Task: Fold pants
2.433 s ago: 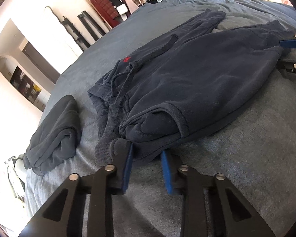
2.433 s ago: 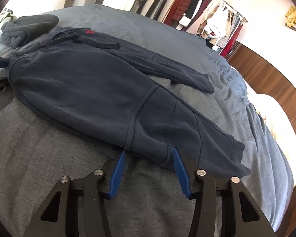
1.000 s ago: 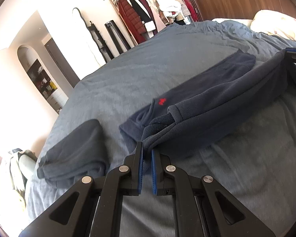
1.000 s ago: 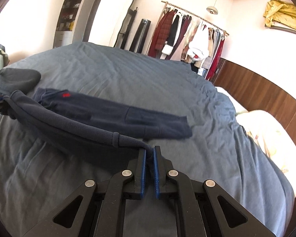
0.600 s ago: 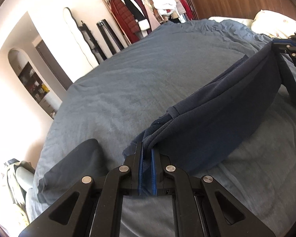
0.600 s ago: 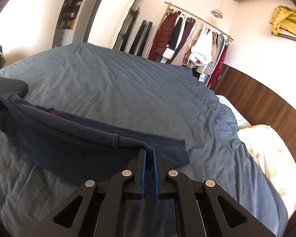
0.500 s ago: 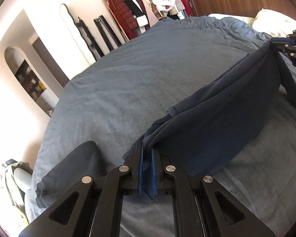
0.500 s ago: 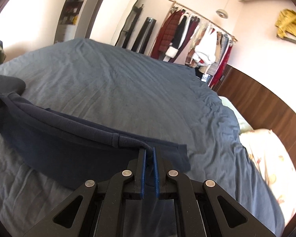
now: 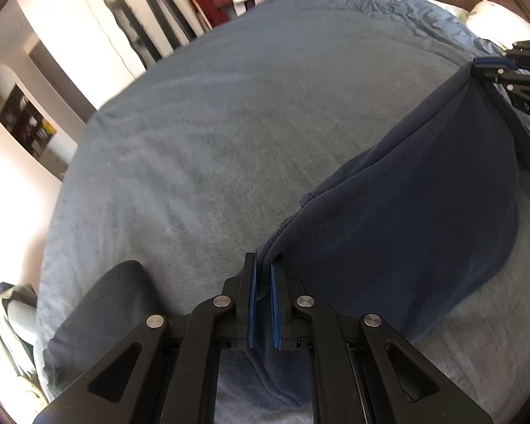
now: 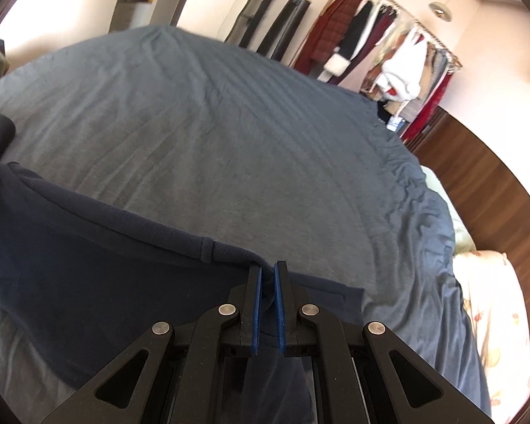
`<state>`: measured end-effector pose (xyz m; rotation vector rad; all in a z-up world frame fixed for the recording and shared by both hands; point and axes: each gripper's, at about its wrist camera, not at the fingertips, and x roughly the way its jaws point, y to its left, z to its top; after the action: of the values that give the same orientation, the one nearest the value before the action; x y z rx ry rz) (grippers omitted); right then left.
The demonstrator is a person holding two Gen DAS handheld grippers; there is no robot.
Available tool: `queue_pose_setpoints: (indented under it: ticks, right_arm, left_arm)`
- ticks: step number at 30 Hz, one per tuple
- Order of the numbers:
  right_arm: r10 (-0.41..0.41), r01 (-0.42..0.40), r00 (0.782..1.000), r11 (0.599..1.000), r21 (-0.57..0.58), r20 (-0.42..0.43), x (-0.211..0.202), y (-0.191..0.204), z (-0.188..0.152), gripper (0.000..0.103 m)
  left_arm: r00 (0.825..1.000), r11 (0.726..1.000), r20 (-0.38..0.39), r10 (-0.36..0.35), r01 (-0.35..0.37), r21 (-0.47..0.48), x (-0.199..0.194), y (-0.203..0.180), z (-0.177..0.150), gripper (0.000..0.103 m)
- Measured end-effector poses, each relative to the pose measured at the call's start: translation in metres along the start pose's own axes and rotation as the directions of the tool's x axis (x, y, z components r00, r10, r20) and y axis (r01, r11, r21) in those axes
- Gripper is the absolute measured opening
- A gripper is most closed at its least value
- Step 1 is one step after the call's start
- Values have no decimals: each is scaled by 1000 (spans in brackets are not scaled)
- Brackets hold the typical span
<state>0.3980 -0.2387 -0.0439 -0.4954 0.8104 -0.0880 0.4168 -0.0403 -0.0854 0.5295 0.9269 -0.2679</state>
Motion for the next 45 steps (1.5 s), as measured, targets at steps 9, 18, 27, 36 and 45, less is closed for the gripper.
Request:
queue_pose_setpoints:
  ticks: [9, 18, 27, 36, 45]
  right_arm:
    - [56, -62, 989, 997, -36, -137, 55, 11, 13, 8]
    - [133, -125, 960, 991, 47, -245, 80, 4, 20, 27]
    - [206, -200, 922, 978, 53, -329, 58, -10, 50, 34]
    - [227, -212, 930, 974, 83, -288, 18, -18, 62, 34]
    - [298, -275, 934, 952, 135, -198, -44, -33, 49, 34]
  left_arm:
    - [997, 1000, -73, -25, 26, 17, 30, 2, 7, 14]
    - [995, 1000, -103, 5, -7, -19, 35, 20, 15, 46]
    - [987, 990, -154, -48, 27, -137, 28, 42, 32, 58]
    - [998, 981, -37, -45, 37, -188, -34, 51, 44, 58]
    - [992, 974, 87, -87, 103, -201, -111, 32, 57, 60]
